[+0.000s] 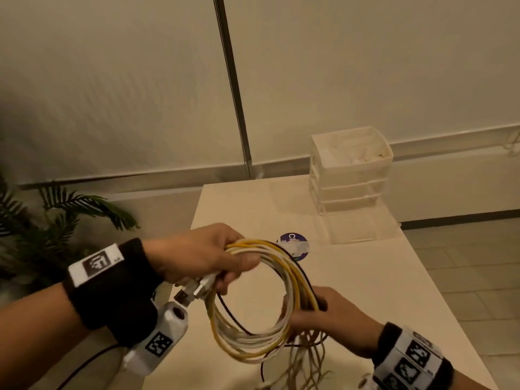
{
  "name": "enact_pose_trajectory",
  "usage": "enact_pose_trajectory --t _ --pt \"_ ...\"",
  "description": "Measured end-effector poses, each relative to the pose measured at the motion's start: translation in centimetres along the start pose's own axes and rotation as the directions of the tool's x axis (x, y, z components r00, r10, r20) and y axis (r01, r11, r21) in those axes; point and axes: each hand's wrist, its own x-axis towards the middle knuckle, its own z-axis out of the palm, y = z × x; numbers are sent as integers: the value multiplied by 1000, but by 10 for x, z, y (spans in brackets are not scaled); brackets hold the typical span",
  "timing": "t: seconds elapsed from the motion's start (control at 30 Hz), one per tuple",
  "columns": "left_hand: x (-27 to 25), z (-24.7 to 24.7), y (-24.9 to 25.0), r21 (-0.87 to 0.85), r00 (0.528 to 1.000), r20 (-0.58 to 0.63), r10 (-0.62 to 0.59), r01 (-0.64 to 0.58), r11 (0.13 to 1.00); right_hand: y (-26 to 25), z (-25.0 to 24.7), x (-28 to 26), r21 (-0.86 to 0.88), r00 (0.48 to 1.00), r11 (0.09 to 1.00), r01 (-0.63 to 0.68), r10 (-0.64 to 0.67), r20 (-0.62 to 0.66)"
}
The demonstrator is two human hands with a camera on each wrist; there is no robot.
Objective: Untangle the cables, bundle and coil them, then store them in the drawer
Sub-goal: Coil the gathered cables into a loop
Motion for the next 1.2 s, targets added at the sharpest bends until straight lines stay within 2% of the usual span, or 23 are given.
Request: enact_pose_trajectory --t 0.07,0.13,0.2,0.37,0.5,0.63,0.7,0.77,0.87,0.97,1.07,1.1,1.2 --pt "-4 -2 -8 -221 997 -38 63 -70 973 -12 -8 0 81 998 997 20 -15 -63" --pt "-1 1 -16 -415 988 -94 120 -148 898 -28 -13 2 131 995 990 60 -49 -84" --pt "6 9 -21 -509 968 -192 164 -241 826 -44 -12 7 122 991 986 114 -103 -91" --pt "19 27 -29 -510 857 -463 228 -467 722 -61 -6 16 123 979 990 65 -40 -198" --pt "16 34 -31 -494 787 -556 268 -573 654 -64 -10 8 79 970 995 60 -39 -239" --pt "13 38 -30 -444 725 -621 298 -638 628 -66 -4 7 -19 957 996 88 -90 -275" --pt "14 41 -35 -415 738 -597 314 -620 666 -71 -7 10 -58 922 987 149 -159 -352" --pt "10 40 -41 -357 787 -520 332 -554 752 -78 -14 12 -161 894 967 198 -245 -376" --pt "-6 27 -41 -301 867 -379 325 -447 842 -89 -23 14 -335 910 917 218 -315 -269" --pt "-16 9 -26 -280 895 -331 300 -396 874 -94 -23 16 -426 933 875 231 -323 -158" --pt "-19 -2 -7 -172 926 -290 240 -297 939 -95 -21 19 -454 916 852 261 -368 -162" --pt "-21 -6 2 -107 942 -253 220 -253 961 -96 -21 19 -512 902 812 281 -405 -148" --pt "-22 -16 29 80 979 -149 138 -127 989 -102 -19 24 -725 867 608 323 -497 -30"
